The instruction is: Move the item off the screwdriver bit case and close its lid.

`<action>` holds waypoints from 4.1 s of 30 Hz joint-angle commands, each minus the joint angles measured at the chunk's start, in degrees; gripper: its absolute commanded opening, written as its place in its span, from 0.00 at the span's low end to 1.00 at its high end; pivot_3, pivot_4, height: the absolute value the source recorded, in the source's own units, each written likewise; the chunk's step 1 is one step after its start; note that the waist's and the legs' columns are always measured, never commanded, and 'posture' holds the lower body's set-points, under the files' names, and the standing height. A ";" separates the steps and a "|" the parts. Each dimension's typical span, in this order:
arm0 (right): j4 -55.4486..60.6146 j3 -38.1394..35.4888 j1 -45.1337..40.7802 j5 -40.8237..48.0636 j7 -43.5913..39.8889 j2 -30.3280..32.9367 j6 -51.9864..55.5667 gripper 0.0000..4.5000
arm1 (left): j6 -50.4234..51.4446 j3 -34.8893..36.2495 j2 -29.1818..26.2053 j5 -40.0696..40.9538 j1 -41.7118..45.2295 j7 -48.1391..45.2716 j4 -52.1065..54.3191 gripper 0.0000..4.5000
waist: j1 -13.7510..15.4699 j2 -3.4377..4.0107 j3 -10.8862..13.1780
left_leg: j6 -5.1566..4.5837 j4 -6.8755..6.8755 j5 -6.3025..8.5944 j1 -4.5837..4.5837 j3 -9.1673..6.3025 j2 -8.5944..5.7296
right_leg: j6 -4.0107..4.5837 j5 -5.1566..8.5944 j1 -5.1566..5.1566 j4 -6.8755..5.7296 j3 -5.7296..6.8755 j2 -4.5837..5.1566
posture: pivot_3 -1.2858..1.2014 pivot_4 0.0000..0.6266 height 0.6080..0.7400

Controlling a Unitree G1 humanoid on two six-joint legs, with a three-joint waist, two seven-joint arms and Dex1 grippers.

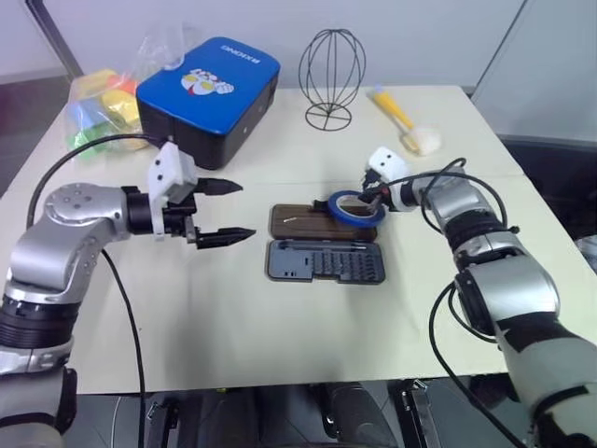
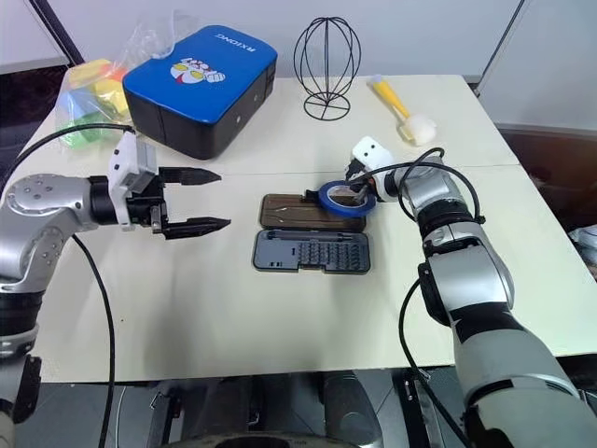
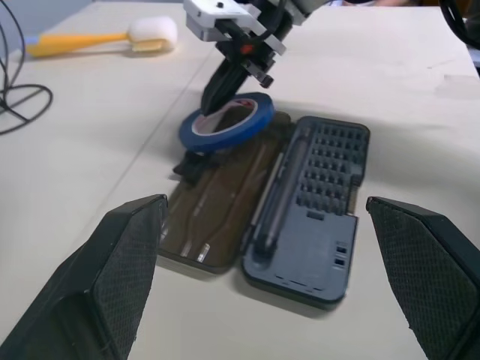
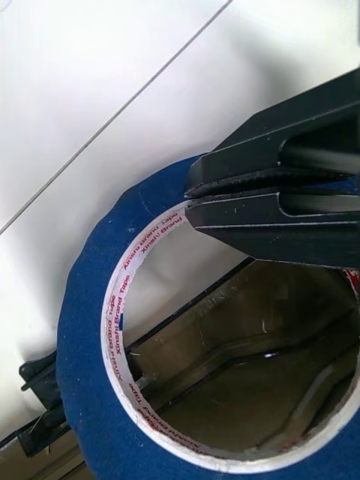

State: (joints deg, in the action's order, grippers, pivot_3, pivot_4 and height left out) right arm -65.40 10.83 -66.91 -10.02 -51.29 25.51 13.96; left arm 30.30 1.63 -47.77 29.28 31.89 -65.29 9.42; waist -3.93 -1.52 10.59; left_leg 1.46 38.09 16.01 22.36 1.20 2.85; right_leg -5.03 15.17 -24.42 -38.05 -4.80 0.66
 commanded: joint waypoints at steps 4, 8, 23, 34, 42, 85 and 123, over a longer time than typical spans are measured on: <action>-0.77 -0.45 0.50 -0.23 0.93 0.13 2.59 0.42 | -2.15 -0.36 0.66 -0.76 2.64 -1.21 -1.46 1.00 | -0.03 0.00 0.00 | 0.00 0.00 0.00 0.00 0.00 0.00 | 0.00 0.00 -0.01 -0.01 0.00 0.00 | 0.52 0.24 0.98; -0.56 -0.77 0.33 0.05 -0.12 -0.12 3.46 0.75 | -2.45 -0.50 0.99 -1.06 2.76 -1.44 -1.71 1.00 | -0.13 0.00 0.00 | 0.00 -0.04 0.00 0.01 0.00 0.00 | 0.01 0.01 -0.02 0.02 0.00 -0.01 | 0.52 0.24 0.98; -6.01 1.05 -0.32 -3.09 2.55 -1.42 0.72 0.75 | -1.41 1.71 -0.24 -0.37 -0.10 -0.02 1.08 1.00 | -0.19 0.00 0.00 | 0.00 -0.09 0.00 0.01 0.00 0.01 | 0.01 0.01 -0.06 0.02 -0.01 -0.02 | 0.52 0.24 0.98; -6.46 0.85 1.66 -3.47 2.51 -0.95 -0.51 0.01 | -0.79 1.68 -0.47 -0.29 -0.05 -0.21 1.66 1.00 | -0.19 -0.08 -0.05 | 0.00 -0.07 0.00 -0.05 -0.01 0.01 | 0.01 0.01 0.00 -0.01 0.00 -0.01 | 0.52 0.24 0.98; -5.60 -0.41 1.08 -2.71 4.90 -0.52 -0.56 0.14 | -1.73 0.47 0.30 -1.10 1.70 -1.08 -0.38 1.00 | -0.17 -0.09 -0.06 | 0.00 -0.04 0.00 -0.05 -0.02 0.01 | 0.01 0.01 0.02 -0.01 0.00 -0.02 | 0.52 0.24 0.98; -2.77 -7.06 -12.80 2.38 -7.52 1.93 7.74 0.51 | 0.14 3.86 -2.45 0.45 -3.78 0.84 4.68 1.00 | -0.21 0.30 0.23 | 0.03 -0.12 -0.01 0.13 0.02 0.00 | 0.01 0.01 -0.21 0.01 -0.01 0.00 | 0.52 0.24 0.98; -7.60 -0.62 -3.46 -4.12 -0.63 0.13 0.06 0.01 | 1.17 3.96 -3.91 1.30 -2.83 0.76 4.56 1.00 | -0.45 0.30 0.25 | 0.03 -0.08 -0.02 0.04 0.03 0.01 | 0.00 0.00 -0.12 -0.01 -0.03 -0.02 | 0.52 0.24 0.98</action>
State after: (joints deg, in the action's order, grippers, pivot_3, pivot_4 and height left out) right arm -72.82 9.45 -71.52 -13.39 -50.39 25.33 13.37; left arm 32.05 3.86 -51.05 29.96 27.94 -64.58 12.53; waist -4.39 -1.22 10.84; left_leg 1.50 38.01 16.00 22.40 1.23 2.86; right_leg -5.03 15.17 -24.55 -38.06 -4.83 0.65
